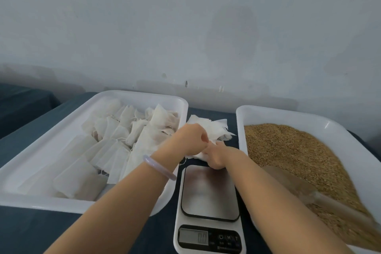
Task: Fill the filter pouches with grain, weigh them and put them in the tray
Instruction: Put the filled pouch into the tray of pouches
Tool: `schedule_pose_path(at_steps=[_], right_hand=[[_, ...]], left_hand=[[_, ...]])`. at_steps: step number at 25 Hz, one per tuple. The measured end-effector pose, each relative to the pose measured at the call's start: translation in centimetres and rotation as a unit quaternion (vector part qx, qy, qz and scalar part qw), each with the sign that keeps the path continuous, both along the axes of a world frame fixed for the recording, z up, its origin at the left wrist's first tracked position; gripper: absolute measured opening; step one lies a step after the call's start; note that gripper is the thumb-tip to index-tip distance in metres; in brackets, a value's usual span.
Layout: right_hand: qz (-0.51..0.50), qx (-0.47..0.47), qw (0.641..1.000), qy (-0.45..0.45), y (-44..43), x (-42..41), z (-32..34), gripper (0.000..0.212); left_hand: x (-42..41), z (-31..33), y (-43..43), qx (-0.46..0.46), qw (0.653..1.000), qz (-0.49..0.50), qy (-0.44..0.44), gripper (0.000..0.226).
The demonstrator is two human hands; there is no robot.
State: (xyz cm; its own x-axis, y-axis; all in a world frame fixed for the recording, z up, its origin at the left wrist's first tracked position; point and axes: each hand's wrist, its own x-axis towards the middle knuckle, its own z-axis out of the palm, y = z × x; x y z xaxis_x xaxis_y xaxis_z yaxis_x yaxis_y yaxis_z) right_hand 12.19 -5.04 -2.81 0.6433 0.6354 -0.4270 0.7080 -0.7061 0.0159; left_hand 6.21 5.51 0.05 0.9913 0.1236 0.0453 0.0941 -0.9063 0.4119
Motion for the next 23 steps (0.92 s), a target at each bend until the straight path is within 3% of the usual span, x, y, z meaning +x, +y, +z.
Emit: schedule_pose_path(at_steps=[3,7,9,11,14,17,19,21,23], right_hand=[[0.002,-0.048,0.999,-0.002,0.1,0.4,-0.4,0.059],[-0.027,-0.054,0.998,-0.027,0.8,0.2,-0.8,0.054],[-0.036,0.004,0.997,-0.061,0.7,-0.2,-0.1,0.049],[-0.048,0.108,0.985,-0.127,0.1,-0.5,1.2,0.038],[-0.117,0.284,0.932,-0.19,-2.2,-0.4,3.3,0.03],[-0.193,0.468,0.862,-0.041,-5.6,-0.3,4.5,0.024],[-0.22,0.533,0.809,0.113,-7.4,-0.7,4.8,0.013],[-0.227,0.548,0.773,0.227,-8.3,-1.0,4.5,0.01],[-0.233,0.568,0.738,0.281,-8.7,-1.0,3.9,0.01]], left_hand=[[-1.0,-0.7,0.3,0.086,0.994,-0.029,0.059,0.029],[-1.5,-1.6,0.2,0.116,0.993,-0.012,0.011,0.033],[-1.6,-2.1,0.1,0.072,0.997,0.008,-0.03,0.032],[-1.9,-2.1,0.1,-0.038,0.995,0.045,-0.083,0.028],[-2.5,-1.8,0.5,-0.1,0.979,0.061,-0.168,0.047],[-3.1,-0.6,0.5,-0.127,0.979,-0.001,-0.157,0.098],[-3.4,0.2,0.1,-0.177,0.977,-0.024,-0.117,0.114],[-3.5,0.7,-0.2,-0.28,0.954,-0.02,-0.102,0.092],[-3.5,0.5,-0.3,-0.418,0.901,-0.01,-0.115,0.038]])
